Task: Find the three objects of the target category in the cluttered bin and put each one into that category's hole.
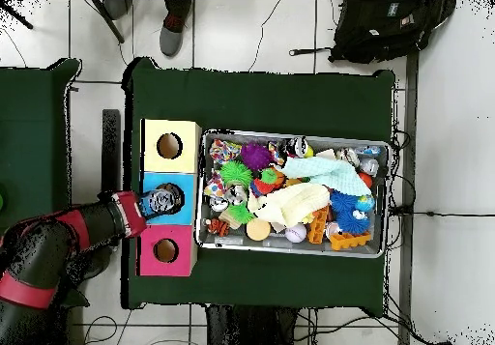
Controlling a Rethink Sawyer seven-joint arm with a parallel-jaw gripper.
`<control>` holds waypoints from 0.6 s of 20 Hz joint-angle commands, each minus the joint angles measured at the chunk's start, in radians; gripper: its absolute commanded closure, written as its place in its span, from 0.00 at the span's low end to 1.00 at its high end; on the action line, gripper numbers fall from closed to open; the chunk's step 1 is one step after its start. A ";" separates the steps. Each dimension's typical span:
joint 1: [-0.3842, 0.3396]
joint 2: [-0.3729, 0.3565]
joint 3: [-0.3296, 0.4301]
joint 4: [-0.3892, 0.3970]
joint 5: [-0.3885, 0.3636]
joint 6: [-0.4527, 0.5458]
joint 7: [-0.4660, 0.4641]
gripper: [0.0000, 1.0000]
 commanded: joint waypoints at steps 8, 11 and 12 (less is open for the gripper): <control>-0.019 0.013 0.127 0.070 0.062 -0.105 0.278 1.00; -0.019 0.022 0.126 0.069 0.068 -0.118 0.288 1.00; -0.020 0.024 0.127 0.068 0.070 -0.120 0.290 1.00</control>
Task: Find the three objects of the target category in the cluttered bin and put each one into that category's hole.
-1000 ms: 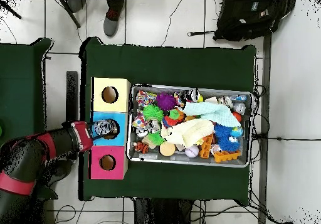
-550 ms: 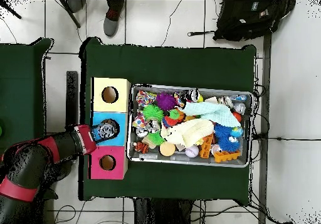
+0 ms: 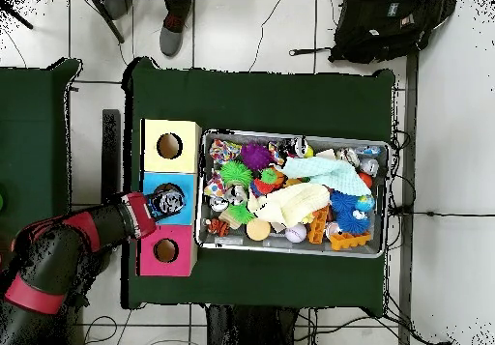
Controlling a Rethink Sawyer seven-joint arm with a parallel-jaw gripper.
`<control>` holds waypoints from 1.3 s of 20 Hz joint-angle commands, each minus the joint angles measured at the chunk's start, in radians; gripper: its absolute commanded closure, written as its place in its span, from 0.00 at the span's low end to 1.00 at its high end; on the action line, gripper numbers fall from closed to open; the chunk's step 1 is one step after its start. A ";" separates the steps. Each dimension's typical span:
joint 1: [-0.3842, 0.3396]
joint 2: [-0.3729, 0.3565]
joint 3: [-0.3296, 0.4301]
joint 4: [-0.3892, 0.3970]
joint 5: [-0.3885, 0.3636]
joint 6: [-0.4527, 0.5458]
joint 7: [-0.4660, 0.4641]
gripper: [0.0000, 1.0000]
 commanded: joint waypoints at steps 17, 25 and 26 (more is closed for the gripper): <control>-0.023 0.059 0.109 -0.030 0.107 -0.010 0.306 1.00; -0.005 0.074 0.109 -0.019 0.117 -0.017 0.315 1.00; -0.002 0.083 0.099 -0.023 0.114 -0.011 0.319 1.00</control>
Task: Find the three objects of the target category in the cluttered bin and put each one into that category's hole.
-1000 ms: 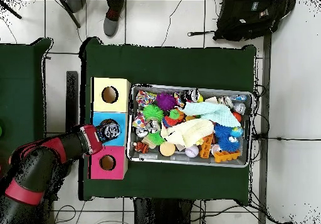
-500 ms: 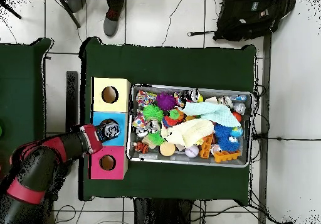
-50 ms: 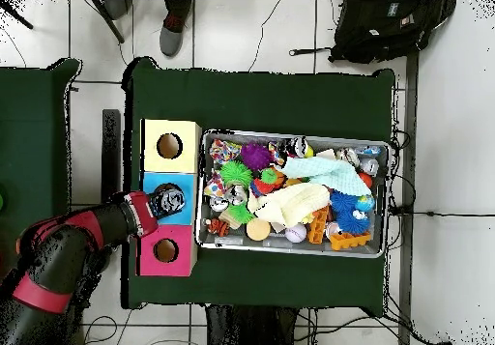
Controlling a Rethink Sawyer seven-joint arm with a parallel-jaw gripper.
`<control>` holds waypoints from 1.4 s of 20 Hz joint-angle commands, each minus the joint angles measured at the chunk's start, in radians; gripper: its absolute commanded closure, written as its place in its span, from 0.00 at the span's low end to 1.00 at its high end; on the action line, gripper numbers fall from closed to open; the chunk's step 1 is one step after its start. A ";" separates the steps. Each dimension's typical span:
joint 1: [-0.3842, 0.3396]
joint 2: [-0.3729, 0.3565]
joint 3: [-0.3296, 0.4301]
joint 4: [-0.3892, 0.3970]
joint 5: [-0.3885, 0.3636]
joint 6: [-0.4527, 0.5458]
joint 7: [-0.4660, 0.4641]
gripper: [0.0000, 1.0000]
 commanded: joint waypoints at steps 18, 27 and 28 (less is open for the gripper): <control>0.048 0.100 0.091 -0.019 0.088 0.006 0.368 1.00; 0.063 0.148 0.063 -0.024 0.092 -0.032 0.444 0.00; 0.065 0.154 0.057 -0.024 0.092 -0.036 0.451 0.00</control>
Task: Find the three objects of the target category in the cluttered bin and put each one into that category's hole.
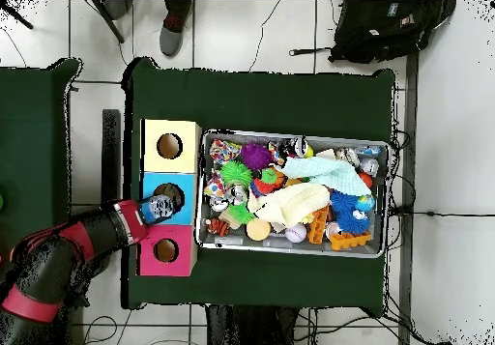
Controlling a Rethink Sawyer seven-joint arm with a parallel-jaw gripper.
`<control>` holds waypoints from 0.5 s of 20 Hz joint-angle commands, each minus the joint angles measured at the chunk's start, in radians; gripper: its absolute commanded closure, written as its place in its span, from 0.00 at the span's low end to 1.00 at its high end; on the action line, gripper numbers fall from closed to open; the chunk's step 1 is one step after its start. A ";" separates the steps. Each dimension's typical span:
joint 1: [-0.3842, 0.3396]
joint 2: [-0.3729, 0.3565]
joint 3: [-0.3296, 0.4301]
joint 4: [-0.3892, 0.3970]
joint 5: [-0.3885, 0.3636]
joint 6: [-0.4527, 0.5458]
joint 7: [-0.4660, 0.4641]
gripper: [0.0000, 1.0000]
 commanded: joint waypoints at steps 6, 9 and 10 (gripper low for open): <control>-0.005 0.133 0.072 -0.018 0.072 -0.070 0.400 0.00; -0.007 0.120 0.085 -0.004 0.069 -0.087 0.392 0.00; -0.007 0.118 0.087 -0.003 0.068 -0.090 0.392 0.00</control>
